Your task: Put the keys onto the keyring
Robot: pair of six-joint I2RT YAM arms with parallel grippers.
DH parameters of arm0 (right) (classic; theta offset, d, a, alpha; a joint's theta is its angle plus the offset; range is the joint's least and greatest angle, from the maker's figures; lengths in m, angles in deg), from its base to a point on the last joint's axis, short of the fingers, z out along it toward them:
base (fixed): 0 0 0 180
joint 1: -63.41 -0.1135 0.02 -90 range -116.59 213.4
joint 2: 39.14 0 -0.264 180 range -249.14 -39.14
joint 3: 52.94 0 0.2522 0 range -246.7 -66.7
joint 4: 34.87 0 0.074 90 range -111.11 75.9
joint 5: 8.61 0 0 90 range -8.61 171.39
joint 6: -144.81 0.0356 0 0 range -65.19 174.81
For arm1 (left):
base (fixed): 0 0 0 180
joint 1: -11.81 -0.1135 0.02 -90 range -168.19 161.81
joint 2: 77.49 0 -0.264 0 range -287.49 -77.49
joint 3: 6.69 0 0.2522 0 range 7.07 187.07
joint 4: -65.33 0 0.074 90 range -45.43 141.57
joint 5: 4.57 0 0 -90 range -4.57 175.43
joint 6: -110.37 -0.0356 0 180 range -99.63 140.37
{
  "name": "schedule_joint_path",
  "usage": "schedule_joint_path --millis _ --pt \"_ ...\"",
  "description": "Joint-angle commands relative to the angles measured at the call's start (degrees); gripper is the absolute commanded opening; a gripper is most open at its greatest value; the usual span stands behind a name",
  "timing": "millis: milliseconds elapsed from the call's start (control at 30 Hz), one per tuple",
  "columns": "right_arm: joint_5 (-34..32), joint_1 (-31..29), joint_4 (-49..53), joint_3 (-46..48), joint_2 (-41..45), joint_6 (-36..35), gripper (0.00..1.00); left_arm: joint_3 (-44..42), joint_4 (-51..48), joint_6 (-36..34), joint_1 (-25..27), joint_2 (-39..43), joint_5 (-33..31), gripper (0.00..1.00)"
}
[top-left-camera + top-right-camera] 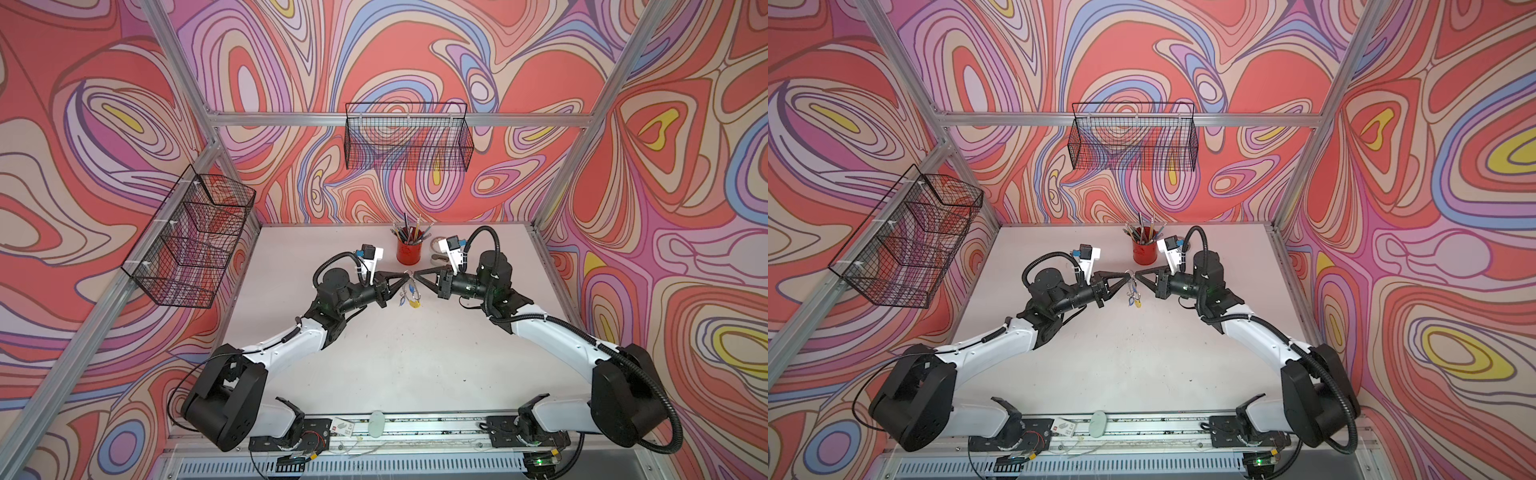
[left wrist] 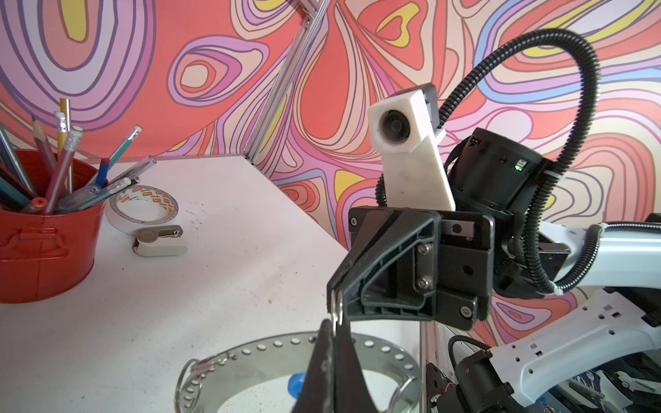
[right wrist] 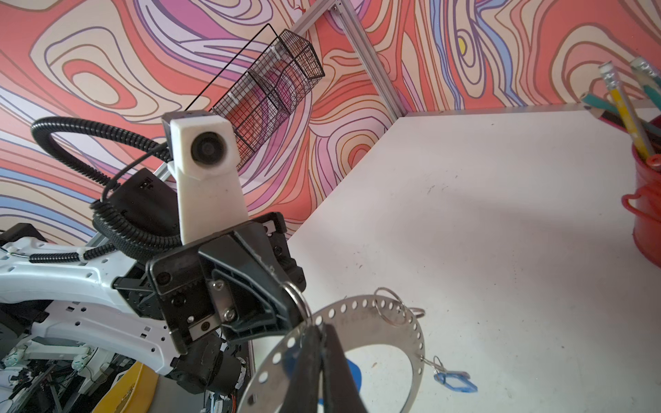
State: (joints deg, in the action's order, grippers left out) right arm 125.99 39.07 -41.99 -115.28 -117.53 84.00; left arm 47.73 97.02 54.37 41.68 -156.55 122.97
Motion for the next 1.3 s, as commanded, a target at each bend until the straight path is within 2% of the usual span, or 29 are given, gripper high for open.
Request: schedule_joint_path --millis 0,300,500,800,900,1067,1133,1267 --pt "0.4 -0.2 1.7 2.2 -0.6 -0.2 0.0 0.7 6.0 -0.8 0.0 2.3 -2.2 0.0" --pt "0.4 -0.8 2.1 1.9 -2.1 -1.1 0.0 0.4 12.5 0.6 1.9 -0.8 -3.8 0.0" --pt "-0.6 -1.0 2.4 2.3 -2.5 -1.8 0.01 -1.0 13.1 -0.1 1.9 -1.1 -5.5 0.0" --pt "-6.9 -0.8 4.1 4.0 -1.0 -5.0 0.25 -3.8 14.3 0.9 0.3 0.4 -6.2 0.0" --pt "-7.9 1.1 3.6 5.6 -1.1 -5.3 0.31 -4.2 13.8 0.7 -0.5 1.5 -5.4 0.0" --pt "-9.0 5.3 0.9 7.2 1.0 -3.8 0.46 -5.5 13.4 1.2 -2.7 2.5 -1.7 0.0" --pt "-11.0 5.9 0.3 6.8 2.0 -3.9 0.57 -6.0 14.0 2.0 -4.2 2.5 0.5 0.0" --pt "-9.5 6.4 -2.3 4.5 1.5 -2.8 0.61 -6.6 16.7 2.7 -6.4 1.8 6.2 0.0"
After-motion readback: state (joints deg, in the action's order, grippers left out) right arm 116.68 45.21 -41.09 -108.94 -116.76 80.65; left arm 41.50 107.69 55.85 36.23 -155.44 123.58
